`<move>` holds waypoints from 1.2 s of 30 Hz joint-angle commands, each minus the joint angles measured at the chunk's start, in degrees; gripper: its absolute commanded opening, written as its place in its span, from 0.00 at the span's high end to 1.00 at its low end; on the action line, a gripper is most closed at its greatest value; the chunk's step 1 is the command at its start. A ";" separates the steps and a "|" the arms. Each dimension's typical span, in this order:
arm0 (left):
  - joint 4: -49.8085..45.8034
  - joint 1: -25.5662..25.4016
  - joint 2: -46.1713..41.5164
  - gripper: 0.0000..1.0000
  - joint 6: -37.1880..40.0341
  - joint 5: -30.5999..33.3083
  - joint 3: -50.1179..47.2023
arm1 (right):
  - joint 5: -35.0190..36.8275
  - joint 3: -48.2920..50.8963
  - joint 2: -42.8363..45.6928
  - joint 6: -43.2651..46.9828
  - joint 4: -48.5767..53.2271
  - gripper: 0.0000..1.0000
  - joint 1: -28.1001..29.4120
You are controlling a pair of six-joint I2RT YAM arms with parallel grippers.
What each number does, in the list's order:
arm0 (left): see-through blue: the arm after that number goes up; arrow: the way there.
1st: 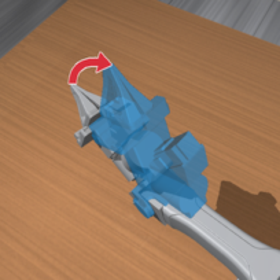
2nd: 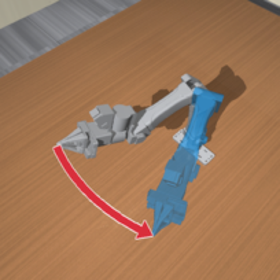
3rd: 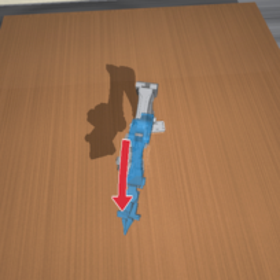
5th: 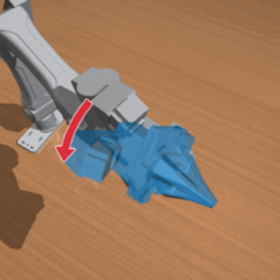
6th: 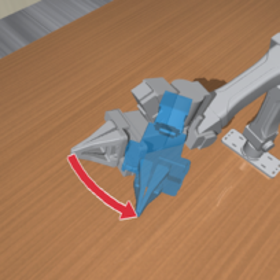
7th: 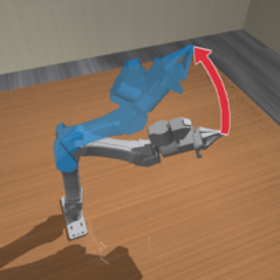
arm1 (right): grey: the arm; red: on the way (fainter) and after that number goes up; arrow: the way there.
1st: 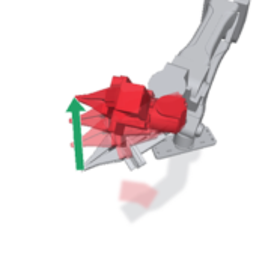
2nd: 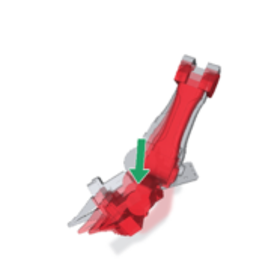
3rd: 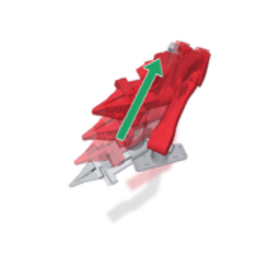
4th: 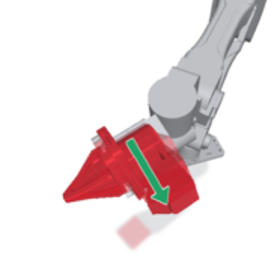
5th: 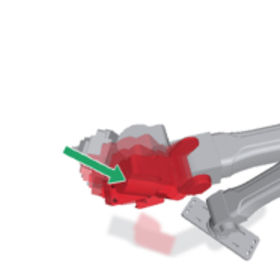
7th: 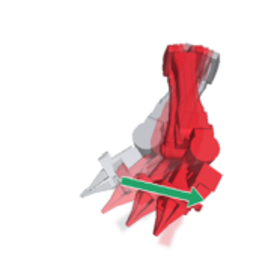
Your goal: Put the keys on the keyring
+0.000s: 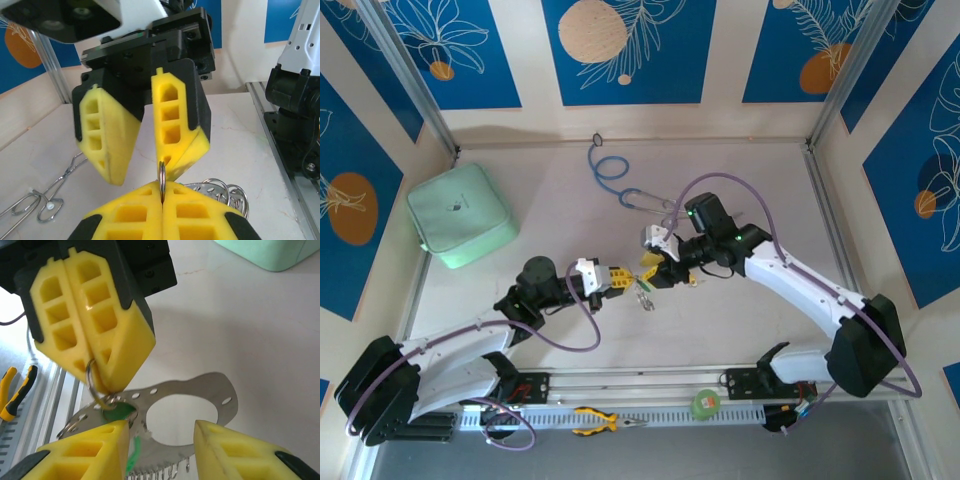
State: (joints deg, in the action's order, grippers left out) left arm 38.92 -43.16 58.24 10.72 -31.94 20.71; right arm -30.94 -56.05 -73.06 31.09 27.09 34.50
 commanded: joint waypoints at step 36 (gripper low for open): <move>2.55 -0.14 0.60 1.00 -1.30 -2.19 0.06 | 3.63 2.48 5.36 1.16 -1.53 0.99 3.46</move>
State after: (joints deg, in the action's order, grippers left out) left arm 43.66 -43.13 59.55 6.79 -34.46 19.97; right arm -27.40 -51.11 -69.41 30.83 23.00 37.82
